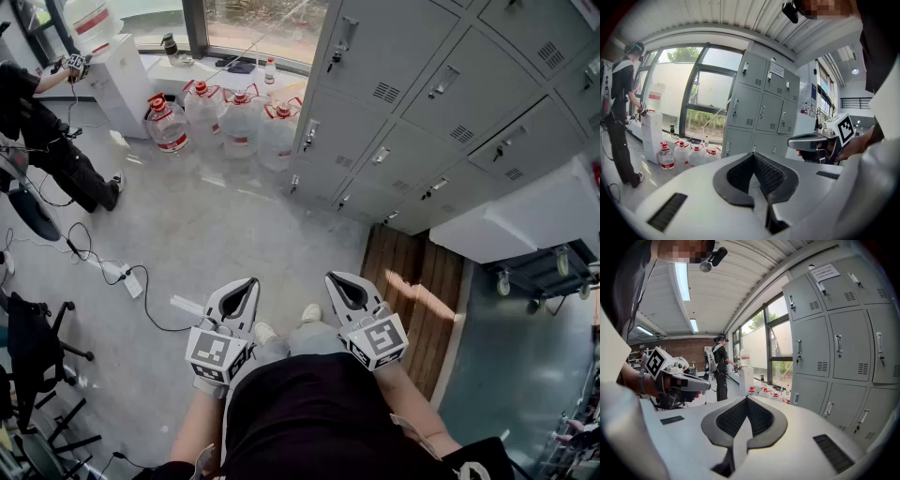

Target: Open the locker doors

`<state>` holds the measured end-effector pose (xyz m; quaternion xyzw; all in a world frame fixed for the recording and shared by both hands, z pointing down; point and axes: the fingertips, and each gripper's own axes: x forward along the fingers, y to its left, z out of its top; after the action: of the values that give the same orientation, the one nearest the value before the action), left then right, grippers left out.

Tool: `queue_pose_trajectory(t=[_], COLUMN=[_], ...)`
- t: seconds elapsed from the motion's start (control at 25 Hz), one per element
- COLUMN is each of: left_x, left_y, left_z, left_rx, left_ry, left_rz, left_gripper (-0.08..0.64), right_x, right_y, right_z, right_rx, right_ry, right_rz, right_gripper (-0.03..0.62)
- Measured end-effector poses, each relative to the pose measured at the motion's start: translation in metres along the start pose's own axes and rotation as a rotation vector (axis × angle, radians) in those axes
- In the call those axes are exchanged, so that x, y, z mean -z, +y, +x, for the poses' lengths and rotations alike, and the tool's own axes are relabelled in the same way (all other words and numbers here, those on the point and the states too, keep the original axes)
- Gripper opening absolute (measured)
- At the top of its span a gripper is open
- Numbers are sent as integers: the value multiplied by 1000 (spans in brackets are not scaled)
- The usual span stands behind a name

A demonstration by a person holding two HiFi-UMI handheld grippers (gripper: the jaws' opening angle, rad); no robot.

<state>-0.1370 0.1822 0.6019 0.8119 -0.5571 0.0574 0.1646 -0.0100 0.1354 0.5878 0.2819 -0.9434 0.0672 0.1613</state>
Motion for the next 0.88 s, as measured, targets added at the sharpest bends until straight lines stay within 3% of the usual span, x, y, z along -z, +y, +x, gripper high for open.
queue_pose_trajectory(t=[0.2,0.44,0.88], left_x=[4,-5,-55], left_y=[1,3,11], left_z=[16,53,147], left_rx=[-2,-9,-104], left_ry=[32,45,36], left_rz=[19,32,101], left_gripper=[17,18,18], right_x=[10,4,-22], right_y=[-9,-46,-157], right_z=[3,16,36], right_rx=[4,1,4], right_ry=[31,15,-85], right_rz=[-46,1,40], right_gripper=[28,28,28])
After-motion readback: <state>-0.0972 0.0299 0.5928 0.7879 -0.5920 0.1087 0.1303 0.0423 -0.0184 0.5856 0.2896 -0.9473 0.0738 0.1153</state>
